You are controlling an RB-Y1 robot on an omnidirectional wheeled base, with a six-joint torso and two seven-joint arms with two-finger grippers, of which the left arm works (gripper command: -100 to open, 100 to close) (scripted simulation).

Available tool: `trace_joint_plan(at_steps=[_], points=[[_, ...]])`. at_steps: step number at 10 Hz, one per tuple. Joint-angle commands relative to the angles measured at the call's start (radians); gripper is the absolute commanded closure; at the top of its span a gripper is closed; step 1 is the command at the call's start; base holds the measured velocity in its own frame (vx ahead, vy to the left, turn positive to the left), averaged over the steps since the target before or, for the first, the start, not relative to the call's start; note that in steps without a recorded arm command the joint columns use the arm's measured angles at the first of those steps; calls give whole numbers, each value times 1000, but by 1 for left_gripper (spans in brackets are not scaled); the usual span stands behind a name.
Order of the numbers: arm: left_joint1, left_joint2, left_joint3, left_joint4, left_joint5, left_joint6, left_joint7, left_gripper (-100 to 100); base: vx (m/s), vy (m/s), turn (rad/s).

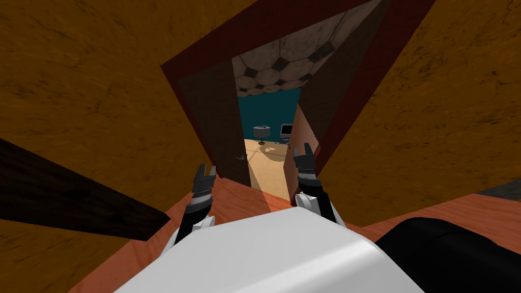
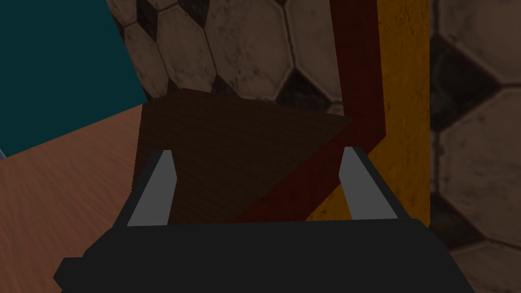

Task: Push the door open

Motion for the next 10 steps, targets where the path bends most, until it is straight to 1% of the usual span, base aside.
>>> trace_joint_plan(at_steps=[1,3,4,6,8,9,10], points=[[-8,4,-10,45,0,-5,3,-100,97,89,-70],[-27,8,-23,101,-1,-12,5,-100,92,86,-79],[-27,8,-23,110,-1,-12,5,-100,57,52,-26],[-45,11,-37,178,-1,-19,7,-100,58,58,-78],[-65,14,-51,246,-2,-26,9,-100,82,96,-90],[-65,14,-51,250,-2,-26,9,-100,66,74,-27],[-75,16,-58,287,-2,-30,10,-100,66,57,-53]])
